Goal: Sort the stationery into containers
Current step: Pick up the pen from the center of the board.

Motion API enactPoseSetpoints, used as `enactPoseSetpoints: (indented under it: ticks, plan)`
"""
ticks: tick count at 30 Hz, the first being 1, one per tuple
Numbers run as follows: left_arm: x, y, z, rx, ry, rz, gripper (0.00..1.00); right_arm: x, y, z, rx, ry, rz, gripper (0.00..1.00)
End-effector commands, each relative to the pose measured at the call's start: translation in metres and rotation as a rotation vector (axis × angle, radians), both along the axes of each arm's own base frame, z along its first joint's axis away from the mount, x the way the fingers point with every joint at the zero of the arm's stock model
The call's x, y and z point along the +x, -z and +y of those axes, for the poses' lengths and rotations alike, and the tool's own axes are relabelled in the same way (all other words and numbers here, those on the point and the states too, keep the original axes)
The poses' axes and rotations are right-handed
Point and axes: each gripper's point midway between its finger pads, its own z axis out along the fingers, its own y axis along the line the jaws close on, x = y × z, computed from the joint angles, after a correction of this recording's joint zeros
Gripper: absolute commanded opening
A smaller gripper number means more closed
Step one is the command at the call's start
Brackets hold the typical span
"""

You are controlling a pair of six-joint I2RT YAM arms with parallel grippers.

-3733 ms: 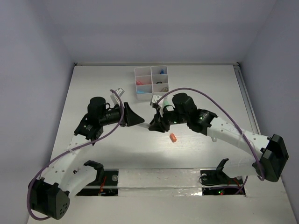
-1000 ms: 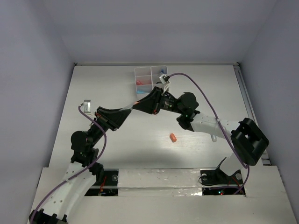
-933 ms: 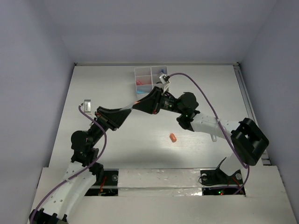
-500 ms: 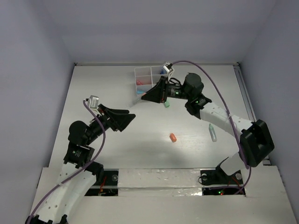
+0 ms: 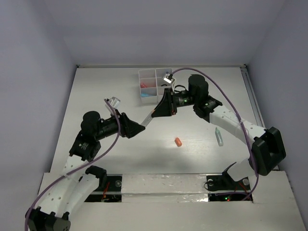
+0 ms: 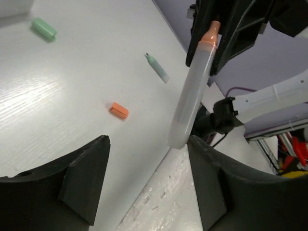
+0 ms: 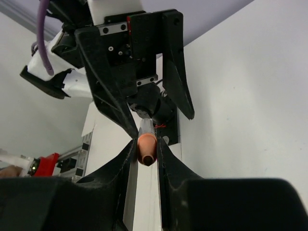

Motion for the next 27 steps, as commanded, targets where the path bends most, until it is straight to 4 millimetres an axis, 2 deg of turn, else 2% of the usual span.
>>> enactPoseSetpoints:
  ticks: [1,5,11,18,20,22,24,27]
  plan:
    - [-0.011,-0.022,-0.008,-0.026,0.109,-0.103,0.61,-0.014,-0.029,-0.004,0.042,-0.075,-0.076,0.0]
    - [-0.015,-0.022,-0.014,-0.045,0.163,-0.091,0.37,-0.011,-0.026,0.0,0.042,-0.104,-0.063,0.0]
    - [-0.025,-0.02,-0.021,-0.083,0.258,-0.067,0.34,-0.009,-0.02,0.012,0.018,-0.137,-0.059,0.0]
    - [-0.028,-0.018,-0.023,-0.091,0.291,-0.064,0.32,-0.009,-0.013,0.022,-0.004,-0.179,-0.045,0.0]
    - [-0.03,-0.019,-0.023,-0.095,0.299,-0.067,0.28,-0.009,-0.008,0.026,-0.013,-0.189,-0.049,0.0]
    - [-0.031,-0.019,-0.023,-0.097,0.303,-0.068,0.1,-0.007,-0.004,0.028,-0.023,-0.187,-0.038,0.0]
    - [-0.03,-0.018,-0.024,-0.094,0.306,-0.059,0.0,-0.005,-0.002,0.029,-0.029,-0.184,-0.033,0.0]
    - [-0.031,-0.016,-0.024,-0.09,0.313,-0.06,0.0,-0.001,0.003,0.031,-0.053,-0.179,-0.012,0.0]
